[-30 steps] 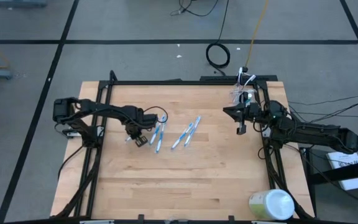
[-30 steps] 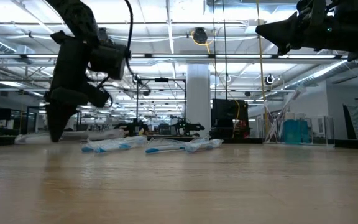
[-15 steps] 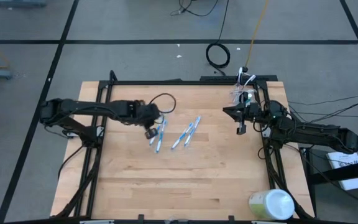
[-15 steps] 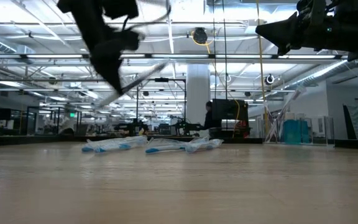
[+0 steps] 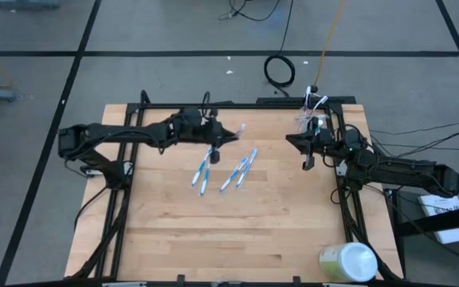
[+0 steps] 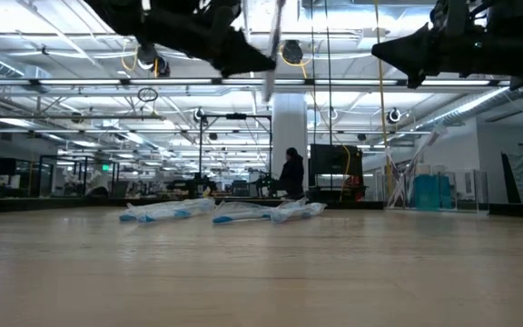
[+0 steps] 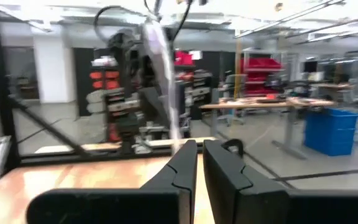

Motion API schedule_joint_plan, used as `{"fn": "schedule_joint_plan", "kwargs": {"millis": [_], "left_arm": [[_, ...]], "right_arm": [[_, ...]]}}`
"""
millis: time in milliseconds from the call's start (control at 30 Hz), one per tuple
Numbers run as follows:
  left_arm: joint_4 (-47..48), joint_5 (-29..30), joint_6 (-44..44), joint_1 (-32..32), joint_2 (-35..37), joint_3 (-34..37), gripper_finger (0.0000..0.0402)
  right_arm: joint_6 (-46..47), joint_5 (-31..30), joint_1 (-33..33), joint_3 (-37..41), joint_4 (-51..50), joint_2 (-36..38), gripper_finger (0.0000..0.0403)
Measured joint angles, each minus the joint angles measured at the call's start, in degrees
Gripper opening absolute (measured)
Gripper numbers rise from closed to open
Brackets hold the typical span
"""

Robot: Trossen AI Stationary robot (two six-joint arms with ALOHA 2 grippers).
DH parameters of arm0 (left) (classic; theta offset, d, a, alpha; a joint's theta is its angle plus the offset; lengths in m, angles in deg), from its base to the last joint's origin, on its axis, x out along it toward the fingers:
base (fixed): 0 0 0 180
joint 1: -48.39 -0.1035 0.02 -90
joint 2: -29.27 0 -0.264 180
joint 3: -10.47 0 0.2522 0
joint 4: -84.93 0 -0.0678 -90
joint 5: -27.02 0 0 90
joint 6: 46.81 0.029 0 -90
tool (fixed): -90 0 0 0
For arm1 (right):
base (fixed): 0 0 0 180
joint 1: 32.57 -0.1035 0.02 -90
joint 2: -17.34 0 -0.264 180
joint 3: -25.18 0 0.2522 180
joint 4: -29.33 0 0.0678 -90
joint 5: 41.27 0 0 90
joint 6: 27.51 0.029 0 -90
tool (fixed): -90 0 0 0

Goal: Pick & Place toothbrushing station
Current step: Put the violet toothbrush into the left of the transparent organizer

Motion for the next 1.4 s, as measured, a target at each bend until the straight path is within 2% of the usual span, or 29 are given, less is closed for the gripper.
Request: {"fn": "schedule_joint_plan", "kwargs": {"millis": [100, 300, 400, 533, 633, 733, 833, 1400], "left_arm": [[-9.27, -7.67, -0.76, -1.06, -3.84, -0.05, 0.0023], [-19.63, -10.58, -2.78, -0.34, -11.99, -0.07, 0.0022], [-21.34, -10.64, -3.1, 0.08, -14.85, -0.06, 0.0022], [-21.3, -10.46, -3.99, -0.05, -16.68, -0.07, 0.0028], [-21.12, -10.42, -4.8, 0.0, -16.97, -0.07, 0.0026], [-21.25, -10.45, -4.77, 0.29, -16.85, -0.07, 0.0024], [-21.18, -10.44, -4.28, 0.48, -16.87, -0.07, 0.0028], [-19.55, -10.38, -4.33, 2.25, -16.85, -0.1, 0.0026]], "right_arm": [[0.28, -4.22, -0.22, 0.0, 0.84, -0.15, 0.002], [1.17, -5.79, -3.04, 0.0, 1.03, -3.14, 0.0035], [-0.13, -9.06, -5.15, 0.0, 3.01, -6.6, 0.0068], [0.02, -12.92, -7.16, 0.0, 7.07, -12.16, 0.0136], [0.64, -12.99, -7.85, 0.0, 14.7, -16.38, 0.018], [3.17, -12.88, -8.47, 0.0, 21.52, -20.27, 0.0205], [4.36, -12.89, -8.92, -0.8, 24.48, -23.51, 0.0213], [1.32, -12.79, -13.79, -10.57, 24.33, -36.73, 0.0221]]}}
